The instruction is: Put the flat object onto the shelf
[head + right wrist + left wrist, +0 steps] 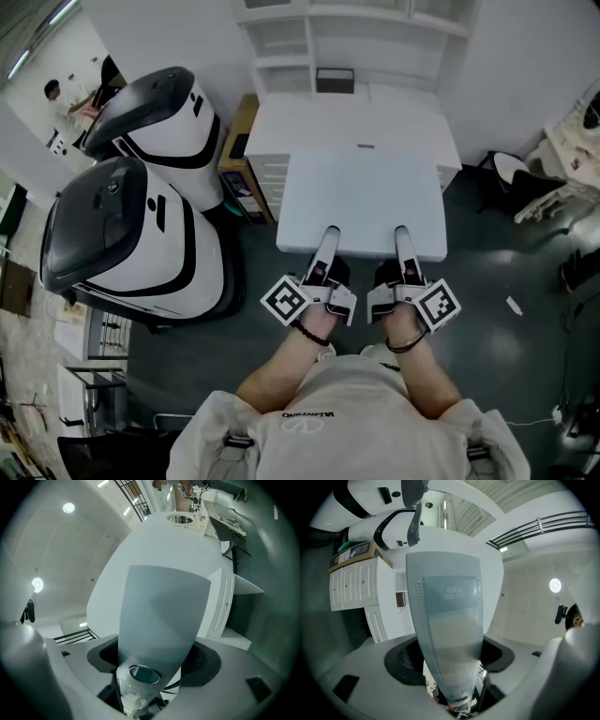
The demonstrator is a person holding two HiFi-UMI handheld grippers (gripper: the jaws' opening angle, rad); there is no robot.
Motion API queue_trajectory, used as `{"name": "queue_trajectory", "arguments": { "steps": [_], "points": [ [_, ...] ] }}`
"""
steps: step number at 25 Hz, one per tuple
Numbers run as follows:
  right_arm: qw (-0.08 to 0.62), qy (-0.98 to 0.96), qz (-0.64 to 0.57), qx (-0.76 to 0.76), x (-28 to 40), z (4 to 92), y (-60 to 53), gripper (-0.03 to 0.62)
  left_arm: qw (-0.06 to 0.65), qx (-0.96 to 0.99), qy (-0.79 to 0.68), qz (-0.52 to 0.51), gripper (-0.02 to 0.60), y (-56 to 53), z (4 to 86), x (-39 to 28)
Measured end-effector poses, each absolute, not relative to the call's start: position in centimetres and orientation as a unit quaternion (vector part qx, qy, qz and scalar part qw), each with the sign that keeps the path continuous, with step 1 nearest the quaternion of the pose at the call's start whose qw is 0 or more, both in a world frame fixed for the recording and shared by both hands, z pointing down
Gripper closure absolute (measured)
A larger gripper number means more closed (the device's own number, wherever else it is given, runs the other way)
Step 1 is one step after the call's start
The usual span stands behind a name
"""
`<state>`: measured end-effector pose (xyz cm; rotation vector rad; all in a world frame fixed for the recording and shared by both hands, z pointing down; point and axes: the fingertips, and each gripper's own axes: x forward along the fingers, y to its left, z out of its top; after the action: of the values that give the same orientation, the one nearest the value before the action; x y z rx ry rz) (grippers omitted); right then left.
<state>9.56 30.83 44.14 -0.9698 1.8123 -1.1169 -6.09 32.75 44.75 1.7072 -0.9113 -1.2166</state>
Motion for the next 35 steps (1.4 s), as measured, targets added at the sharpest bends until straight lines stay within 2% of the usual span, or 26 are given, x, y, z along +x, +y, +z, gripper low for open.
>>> {"name": "queue_trajectory", "arguments": {
  "steps": [15,35],
  "points": [
    [0.387,0.713,-0.438,-0.388,9.6,44.5,26.9,0.246,0.425,0.674,-0.358,-0.487,0.261,28.9,45.1,-6.0],
    [0.385,0.728,-0.449,-0.347,14.8,42.8,9.1,0.247,0.393,0.673,-0.382,-0.496,0.261,12.3,43.3,-0.5]
  ]
}}
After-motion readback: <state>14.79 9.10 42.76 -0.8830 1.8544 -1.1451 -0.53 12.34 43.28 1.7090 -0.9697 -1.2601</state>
